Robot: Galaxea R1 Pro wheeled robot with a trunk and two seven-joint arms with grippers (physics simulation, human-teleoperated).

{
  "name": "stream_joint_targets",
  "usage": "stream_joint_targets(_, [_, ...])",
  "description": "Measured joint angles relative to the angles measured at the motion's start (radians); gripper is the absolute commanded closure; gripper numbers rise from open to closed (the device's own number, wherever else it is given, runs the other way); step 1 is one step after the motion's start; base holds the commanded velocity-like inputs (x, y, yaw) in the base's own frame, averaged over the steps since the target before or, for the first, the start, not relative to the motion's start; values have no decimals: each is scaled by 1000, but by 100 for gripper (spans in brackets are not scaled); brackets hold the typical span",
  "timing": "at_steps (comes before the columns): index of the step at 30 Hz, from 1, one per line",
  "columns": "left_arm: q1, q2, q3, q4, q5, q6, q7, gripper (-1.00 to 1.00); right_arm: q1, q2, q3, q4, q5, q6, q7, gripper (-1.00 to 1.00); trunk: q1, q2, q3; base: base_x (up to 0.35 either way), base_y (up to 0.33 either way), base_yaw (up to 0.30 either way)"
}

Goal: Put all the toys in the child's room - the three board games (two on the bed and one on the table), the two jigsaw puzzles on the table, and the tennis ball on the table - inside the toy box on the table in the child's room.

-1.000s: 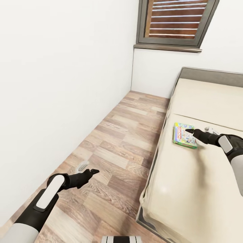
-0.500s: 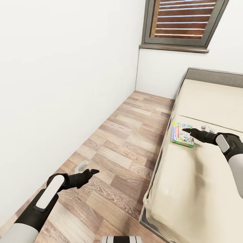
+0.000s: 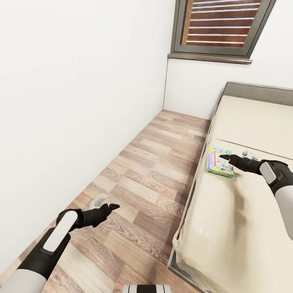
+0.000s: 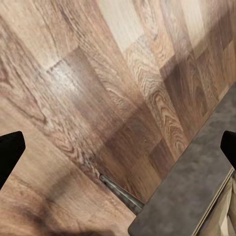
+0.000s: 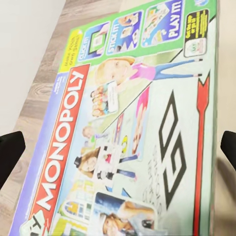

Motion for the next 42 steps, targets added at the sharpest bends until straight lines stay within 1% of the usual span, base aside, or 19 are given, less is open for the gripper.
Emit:
stream_joint_targets(8, [0,-1,0,-1,0,0,0,-100,1,0,0,0,0,-1,0,-100,0,0,0,0,0,128])
stream_joint_targets(42, [0,-1,0,-2,0,0,0,-100,1,0,0,0,-1,-3,0,-100,0,0,0,0,0,25])
